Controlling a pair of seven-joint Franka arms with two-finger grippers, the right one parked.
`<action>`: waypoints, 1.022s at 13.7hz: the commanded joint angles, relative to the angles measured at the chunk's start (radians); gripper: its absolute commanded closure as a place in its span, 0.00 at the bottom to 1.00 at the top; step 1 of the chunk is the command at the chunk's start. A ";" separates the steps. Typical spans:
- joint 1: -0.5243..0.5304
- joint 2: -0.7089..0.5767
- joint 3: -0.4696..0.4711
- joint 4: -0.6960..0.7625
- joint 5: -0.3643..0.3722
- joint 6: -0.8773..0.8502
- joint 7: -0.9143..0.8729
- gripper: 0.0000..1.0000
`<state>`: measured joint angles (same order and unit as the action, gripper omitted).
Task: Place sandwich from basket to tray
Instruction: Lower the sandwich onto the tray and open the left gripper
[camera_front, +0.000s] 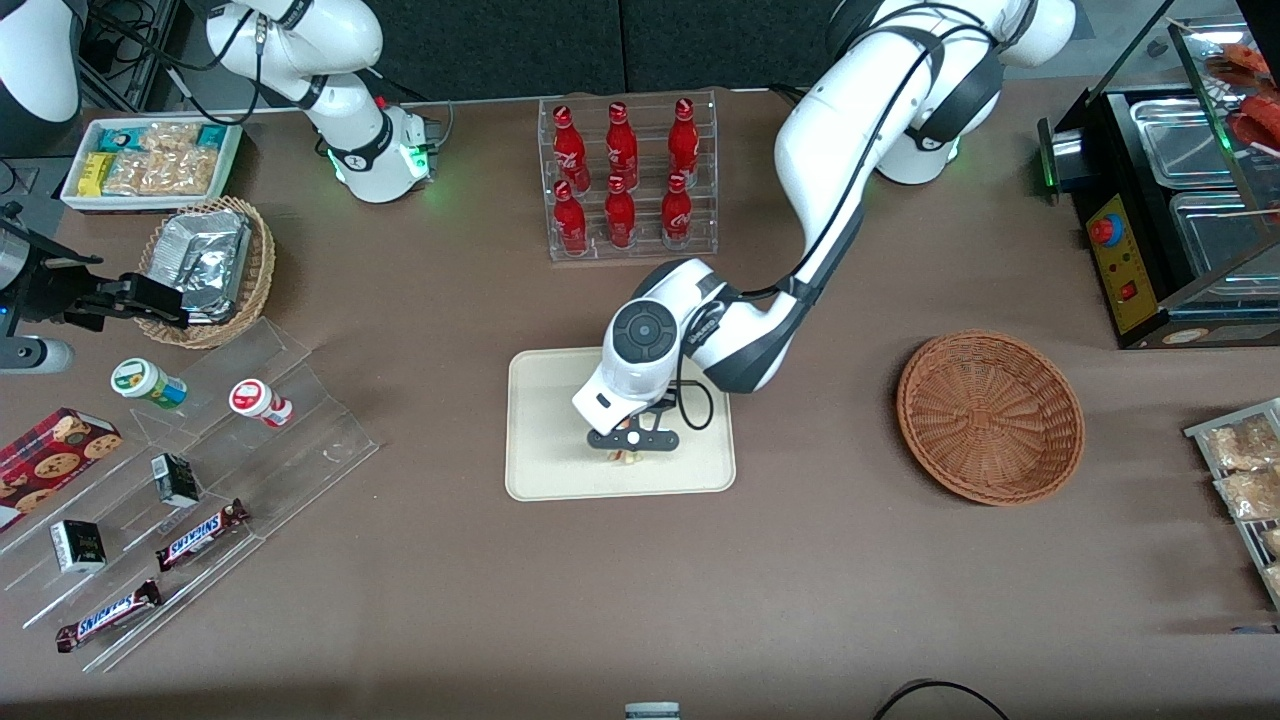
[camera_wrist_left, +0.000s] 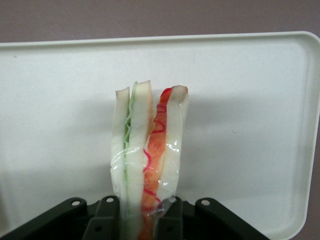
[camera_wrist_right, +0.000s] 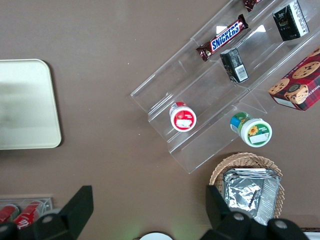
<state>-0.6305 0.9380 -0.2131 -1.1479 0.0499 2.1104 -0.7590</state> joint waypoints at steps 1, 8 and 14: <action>-0.031 0.041 0.014 0.050 0.011 0.002 -0.049 0.91; -0.060 0.067 0.031 0.045 0.051 0.031 -0.145 0.29; 0.000 -0.091 0.041 0.042 0.035 -0.140 -0.137 0.00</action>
<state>-0.6661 0.9399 -0.1766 -1.0894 0.0867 2.0591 -0.8841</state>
